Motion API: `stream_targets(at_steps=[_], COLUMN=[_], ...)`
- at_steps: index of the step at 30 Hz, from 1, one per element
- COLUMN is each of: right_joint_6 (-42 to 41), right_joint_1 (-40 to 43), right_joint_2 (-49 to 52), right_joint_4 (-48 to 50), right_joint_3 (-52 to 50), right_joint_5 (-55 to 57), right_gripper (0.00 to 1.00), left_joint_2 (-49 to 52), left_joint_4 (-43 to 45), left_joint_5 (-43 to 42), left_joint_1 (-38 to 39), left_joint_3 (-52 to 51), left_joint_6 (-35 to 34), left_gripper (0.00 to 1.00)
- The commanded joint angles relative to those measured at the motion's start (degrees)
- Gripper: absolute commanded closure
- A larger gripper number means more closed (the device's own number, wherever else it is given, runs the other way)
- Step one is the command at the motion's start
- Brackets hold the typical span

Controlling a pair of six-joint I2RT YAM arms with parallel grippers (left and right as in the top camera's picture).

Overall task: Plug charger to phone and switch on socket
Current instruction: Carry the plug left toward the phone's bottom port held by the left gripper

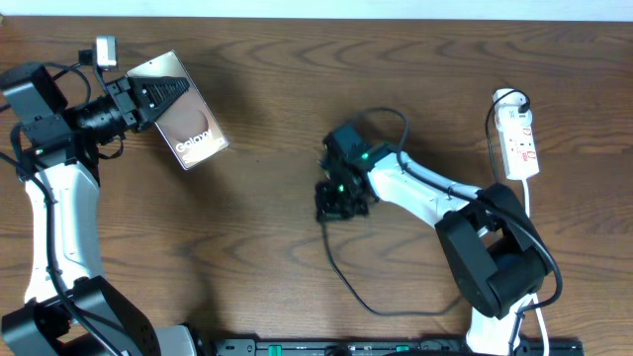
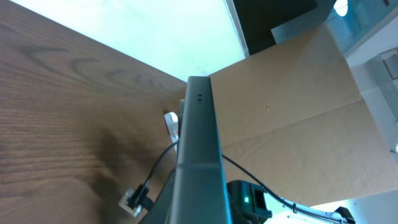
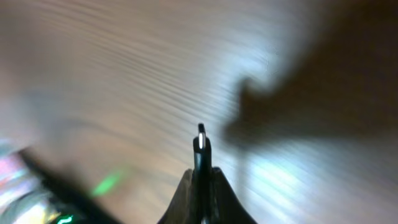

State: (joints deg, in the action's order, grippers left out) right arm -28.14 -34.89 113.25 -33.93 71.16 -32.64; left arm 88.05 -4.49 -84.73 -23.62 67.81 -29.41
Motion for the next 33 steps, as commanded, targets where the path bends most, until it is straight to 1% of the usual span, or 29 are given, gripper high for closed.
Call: stream_targets(at_steps=[1,2,6,7,11,18,24,33], right_joint_6=[11.2,12.0,14.1,14.8,14.7,14.6,10.8,11.0], right_joint_1=[0.7,0.7,0.5,0.3,-0.1,-0.3,-0.5,-0.6], right_joint_2=[0.2,0.2,0.2,0.2,0.2,0.2,0.2,0.4], right_joint_4=[7.7,12.1,23.7,27.8,35.4,41.5,46.6,47.0], right_joint_3=[2.4,2.4,2.4,2.4,2.4,2.4,2.4,2.2], right_joint_5=[-21.2,-26.1,-37.4,-41.6,-46.8,-51.0,-53.1,-54.4], right_gripper=[0.99,0.99,0.99,0.99,0.99,0.99,0.99,0.99], left_joint_2=[-0.3,-0.3,-0.3,-0.3,-0.3,-0.3,-0.3,-0.3], left_joint_4=[0.3,0.3,0.3,0.3,0.3,0.3,0.3,0.3], left_joint_5=[-1.2,-1.2,-1.2,-1.2,-1.2,-1.2,-1.2,0.3], left_joint_1=[0.0,0.0,0.0,0.0,0.0,0.0,1.8,3.1], left_joint_3=[0.0,0.0,0.0,0.0,0.0,0.0,0.0,0.0], left_joint_6=[1.4,1.4,1.6,2.0,2.0,2.0,4.3,4.6], left_gripper=[0.92,0.92,0.92,0.92,0.92,0.92,0.92,0.92])
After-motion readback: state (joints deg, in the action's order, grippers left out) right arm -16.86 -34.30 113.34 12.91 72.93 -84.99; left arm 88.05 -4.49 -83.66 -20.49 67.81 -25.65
